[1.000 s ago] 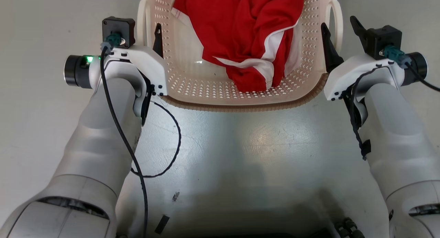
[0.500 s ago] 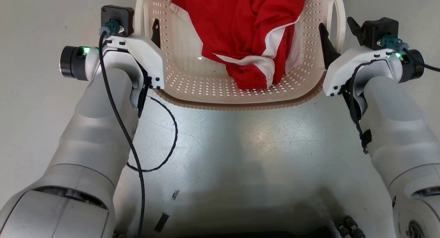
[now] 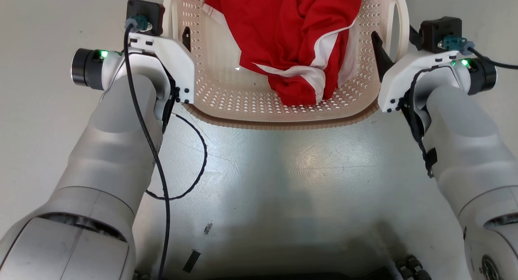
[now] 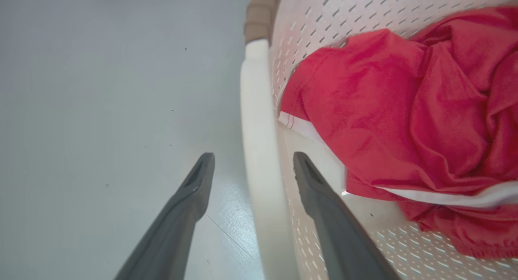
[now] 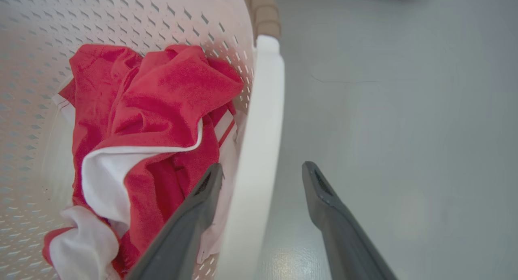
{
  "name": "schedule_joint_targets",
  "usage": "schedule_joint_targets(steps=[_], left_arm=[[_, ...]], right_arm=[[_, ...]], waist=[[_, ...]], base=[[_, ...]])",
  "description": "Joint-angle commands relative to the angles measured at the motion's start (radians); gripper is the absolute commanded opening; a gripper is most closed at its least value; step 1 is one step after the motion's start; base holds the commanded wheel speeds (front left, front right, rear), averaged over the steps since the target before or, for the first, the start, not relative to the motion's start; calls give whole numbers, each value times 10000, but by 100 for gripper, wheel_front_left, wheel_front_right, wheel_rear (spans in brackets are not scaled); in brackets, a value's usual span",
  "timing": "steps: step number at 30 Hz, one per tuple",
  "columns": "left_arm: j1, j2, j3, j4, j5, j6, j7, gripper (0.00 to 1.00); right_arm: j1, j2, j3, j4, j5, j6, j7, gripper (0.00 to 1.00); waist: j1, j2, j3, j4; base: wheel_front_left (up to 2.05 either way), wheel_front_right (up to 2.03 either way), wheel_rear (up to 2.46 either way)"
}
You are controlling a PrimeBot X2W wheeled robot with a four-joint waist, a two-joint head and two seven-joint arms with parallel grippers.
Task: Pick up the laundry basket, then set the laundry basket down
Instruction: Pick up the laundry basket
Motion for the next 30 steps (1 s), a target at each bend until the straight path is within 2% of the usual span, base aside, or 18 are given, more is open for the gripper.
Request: schedule_joint_targets(steps=[1,14,25,26,27,28,29,30], left_arm=[[-31,273,34,-59,-3,-43,87,100],[-247,217,-151,-24,-246,8,632,100],[-248,205,-336,-12,-376,70,667,100],[-255,205,-373,-12,-359,69,640,100],[-263,205,-455,-11,-304,40,643,100],[-273,205,-508,-11,-276,18,639,28],[-298,215,-512,-10,-284,35,556,0],[-317,225,-529,-10,-283,44,511,0]], right_arm=[[35,199,186,4,138,48,87,100],[-168,199,758,68,945,48,808,100],[-151,199,1188,82,1416,48,873,100],[-151,199,1214,83,1441,48,871,81],[-130,199,1278,83,1510,48,909,0],[-93,199,1366,84,1628,48,997,0],[-86,199,1426,84,1747,48,1035,0],[-95,199,1477,84,1828,48,1027,0]], waist=[[-1,0,9,19],[-1,0,75,63],[-1,0,102,34],[-1,0,109,32],[-1,0,114,50],[-1,0,118,69],[-1,0,129,65],[-1,0,137,52]], base=[[0,0,0],[0,0,0],[0,0,0],[0,0,0],[0,0,0],[0,0,0],[0,0,0],[0,0,0]])
